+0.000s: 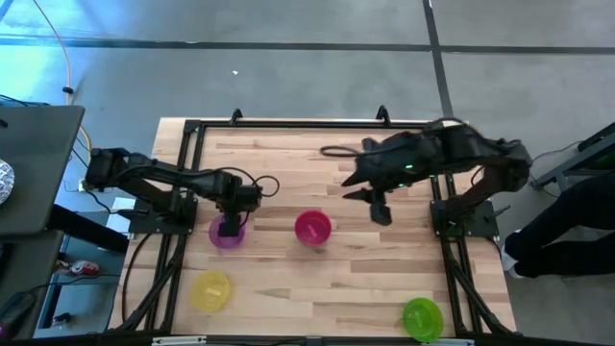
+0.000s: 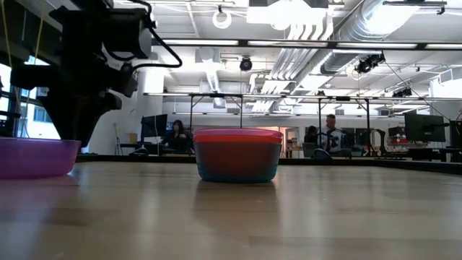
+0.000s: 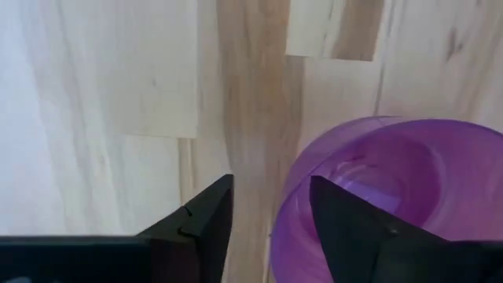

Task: Nest bowls inside each other
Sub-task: Stack the violet bowl on top of the red bowl

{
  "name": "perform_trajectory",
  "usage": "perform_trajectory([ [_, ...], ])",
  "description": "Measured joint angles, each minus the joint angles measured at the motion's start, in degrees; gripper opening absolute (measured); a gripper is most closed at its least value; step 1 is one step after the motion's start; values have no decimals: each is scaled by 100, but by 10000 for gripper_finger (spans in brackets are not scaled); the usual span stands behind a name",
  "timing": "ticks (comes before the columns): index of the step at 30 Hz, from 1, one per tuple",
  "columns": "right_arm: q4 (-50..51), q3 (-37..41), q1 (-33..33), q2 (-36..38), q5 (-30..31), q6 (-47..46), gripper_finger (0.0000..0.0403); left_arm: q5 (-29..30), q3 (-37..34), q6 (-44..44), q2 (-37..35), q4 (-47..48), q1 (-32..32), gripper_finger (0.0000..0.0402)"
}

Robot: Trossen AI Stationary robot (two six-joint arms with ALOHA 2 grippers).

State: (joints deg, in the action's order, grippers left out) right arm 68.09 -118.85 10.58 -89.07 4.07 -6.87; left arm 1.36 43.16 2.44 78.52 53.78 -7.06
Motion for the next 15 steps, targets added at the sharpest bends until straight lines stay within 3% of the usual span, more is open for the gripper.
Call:
perform_trajectory([
  [9, 32, 0, 423, 522, 946, -225, 119, -267, 0, -340, 153, -20, -198, 15],
  [15, 314, 0, 537, 607, 1434, -323, 119, -294, 2, -312, 151, -89, -241, 5],
])
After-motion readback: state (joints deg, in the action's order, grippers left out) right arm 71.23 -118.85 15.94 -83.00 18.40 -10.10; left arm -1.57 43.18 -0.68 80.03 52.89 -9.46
